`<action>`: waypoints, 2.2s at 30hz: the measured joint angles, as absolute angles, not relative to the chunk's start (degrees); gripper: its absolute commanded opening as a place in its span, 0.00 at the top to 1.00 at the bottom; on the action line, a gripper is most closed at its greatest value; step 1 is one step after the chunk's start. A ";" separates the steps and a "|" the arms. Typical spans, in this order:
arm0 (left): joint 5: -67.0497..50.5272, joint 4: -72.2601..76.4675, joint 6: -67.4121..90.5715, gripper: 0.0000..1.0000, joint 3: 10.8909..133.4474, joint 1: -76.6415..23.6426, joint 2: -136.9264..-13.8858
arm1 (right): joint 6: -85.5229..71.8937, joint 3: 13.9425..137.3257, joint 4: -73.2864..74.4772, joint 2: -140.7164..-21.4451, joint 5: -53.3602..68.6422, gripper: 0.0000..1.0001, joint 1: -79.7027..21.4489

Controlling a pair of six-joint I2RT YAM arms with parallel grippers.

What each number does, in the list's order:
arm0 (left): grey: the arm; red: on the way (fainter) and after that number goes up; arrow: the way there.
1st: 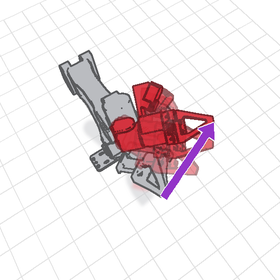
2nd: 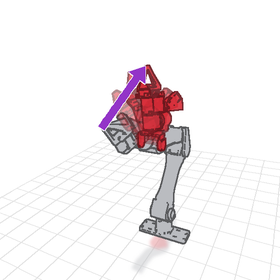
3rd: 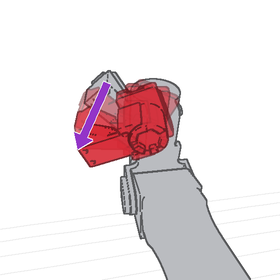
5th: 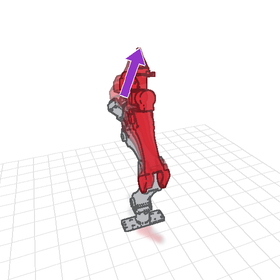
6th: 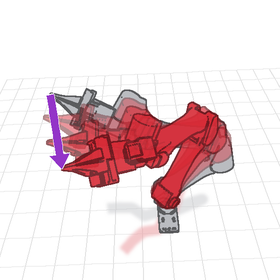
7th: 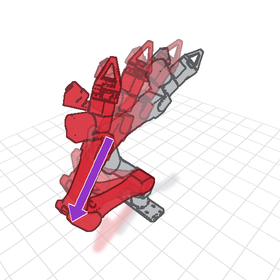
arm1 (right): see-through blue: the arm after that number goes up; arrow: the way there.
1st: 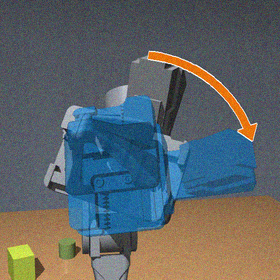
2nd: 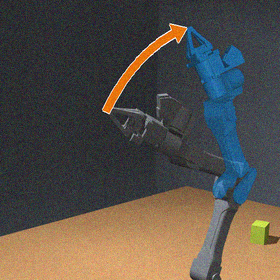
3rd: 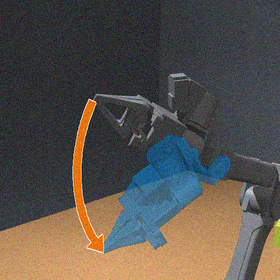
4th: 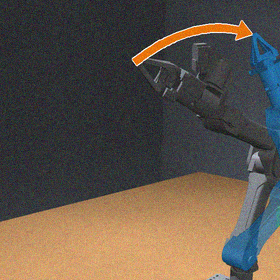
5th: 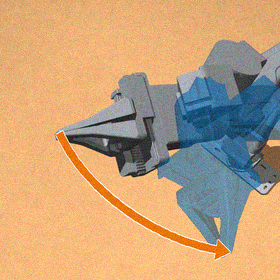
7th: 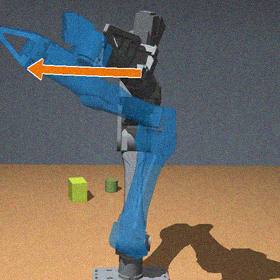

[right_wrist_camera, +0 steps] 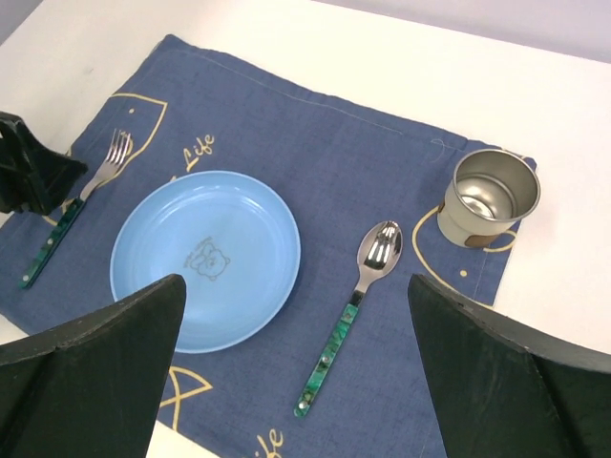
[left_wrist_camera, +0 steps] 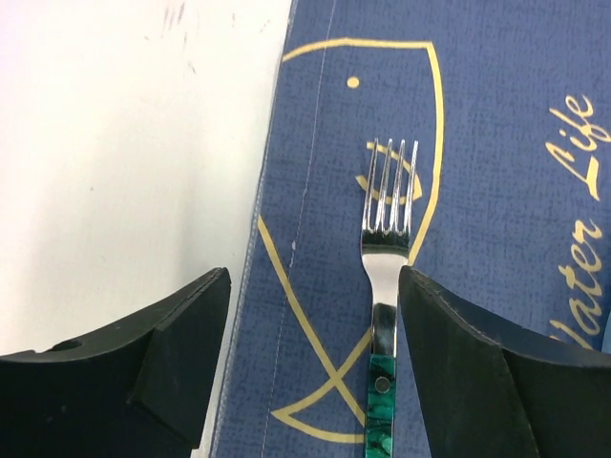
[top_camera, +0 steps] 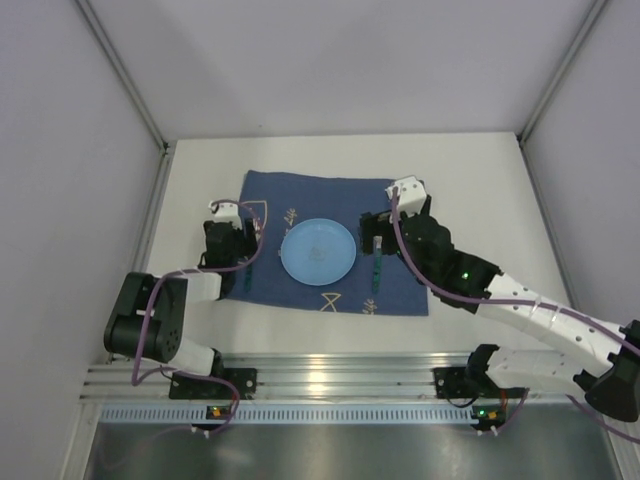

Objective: Set the dinner table for one person

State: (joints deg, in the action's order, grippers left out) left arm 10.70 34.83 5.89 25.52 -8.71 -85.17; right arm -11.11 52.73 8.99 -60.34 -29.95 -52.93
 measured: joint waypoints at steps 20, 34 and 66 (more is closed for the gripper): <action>8.97 37.34 4.25 0.07 24.77 -4.21 -84.20 | -13.30 53.74 6.59 -66.67 -22.96 0.00 -44.51; -0.84 44.91 5.28 0.03 23.29 3.40 -90.04 | -15.20 47.35 5.69 -59.94 -21.65 0.00 -39.11; 7.09 61.30 2.79 0.01 17.04 -2.11 -90.50 | 3.81 12.25 -54.52 -80.51 -9.15 0.00 -4.71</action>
State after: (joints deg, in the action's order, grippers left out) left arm 7.09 61.30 2.79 17.04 -2.11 -90.50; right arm 3.81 12.25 -54.52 -80.51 -9.15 -4.71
